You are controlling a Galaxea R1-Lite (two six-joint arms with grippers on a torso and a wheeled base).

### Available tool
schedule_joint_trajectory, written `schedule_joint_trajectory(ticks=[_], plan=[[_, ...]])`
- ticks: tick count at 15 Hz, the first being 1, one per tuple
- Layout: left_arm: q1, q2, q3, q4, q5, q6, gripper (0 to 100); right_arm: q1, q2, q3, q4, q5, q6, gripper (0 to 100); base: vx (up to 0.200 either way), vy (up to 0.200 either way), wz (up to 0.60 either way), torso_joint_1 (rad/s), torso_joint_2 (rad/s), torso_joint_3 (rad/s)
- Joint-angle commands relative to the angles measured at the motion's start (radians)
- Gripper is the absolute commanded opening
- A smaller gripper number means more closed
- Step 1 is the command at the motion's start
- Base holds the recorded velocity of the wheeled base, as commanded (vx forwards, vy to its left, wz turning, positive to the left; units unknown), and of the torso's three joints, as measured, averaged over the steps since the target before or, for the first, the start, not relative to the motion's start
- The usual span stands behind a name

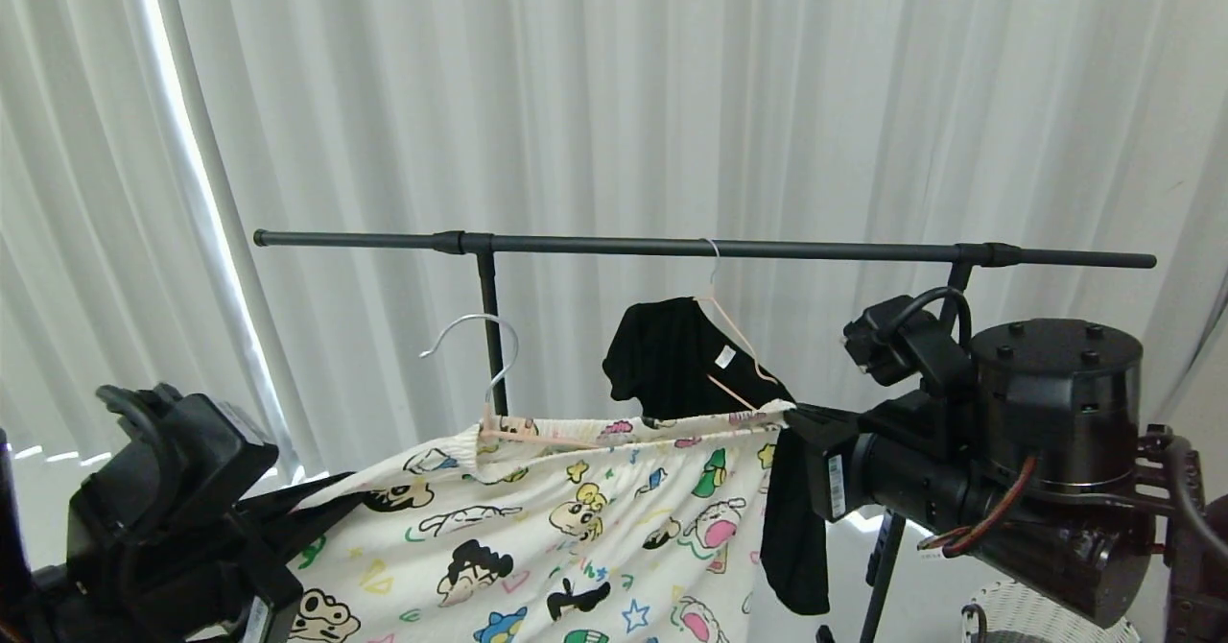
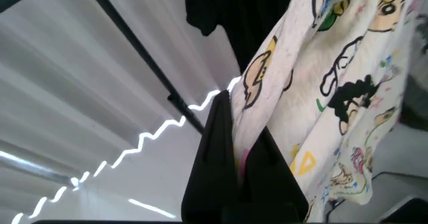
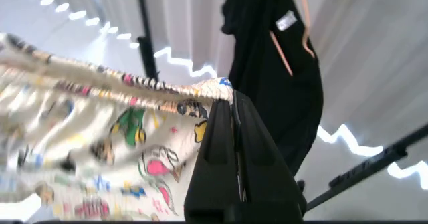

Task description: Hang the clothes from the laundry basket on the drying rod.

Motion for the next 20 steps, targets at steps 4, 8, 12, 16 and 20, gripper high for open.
schedule_joint_trajectory(ticks=[4, 8, 12, 16, 20], plan=[[-0.005, 0.038, -0.020, -0.007, 0.007, -0.026, 0, 0.006, -0.039, -0.002, 0.044, 0.012, -0.027, 100, 0.000, 0.000, 0.00, 0.000, 0.00, 0.000], [-0.007, 0.038, -0.020, -0.027, 0.006, -0.064, 0, 0.006, -0.053, 0.003, 0.046, 0.019, -0.037, 100, 0.000, 0.000, 0.00, 0.000, 0.00, 0.000], [-0.063, 0.029, -0.015, -0.051, 0.003, -0.064, 0, 0.006, -0.071, -0.002, 0.051, 0.101, -0.165, 100, 0.000, 0.000, 0.00, 0.000, 0.00, 0.000], [-0.182, 0.026, -0.015, -0.053, -0.016, -0.061, 0, 0.004, -0.102, -0.120, 0.268, 0.317, -0.372, 100, 0.000, 0.000, 0.00, 0.000, 0.00, 0.000], [-0.241, 0.001, -0.011, -0.079, -0.020, -0.055, 0, 0.027, -0.091, -0.293, 0.531, 0.472, -0.441, 100, 0.000, 0.000, 0.00, 0.000, 0.00, 0.000]])
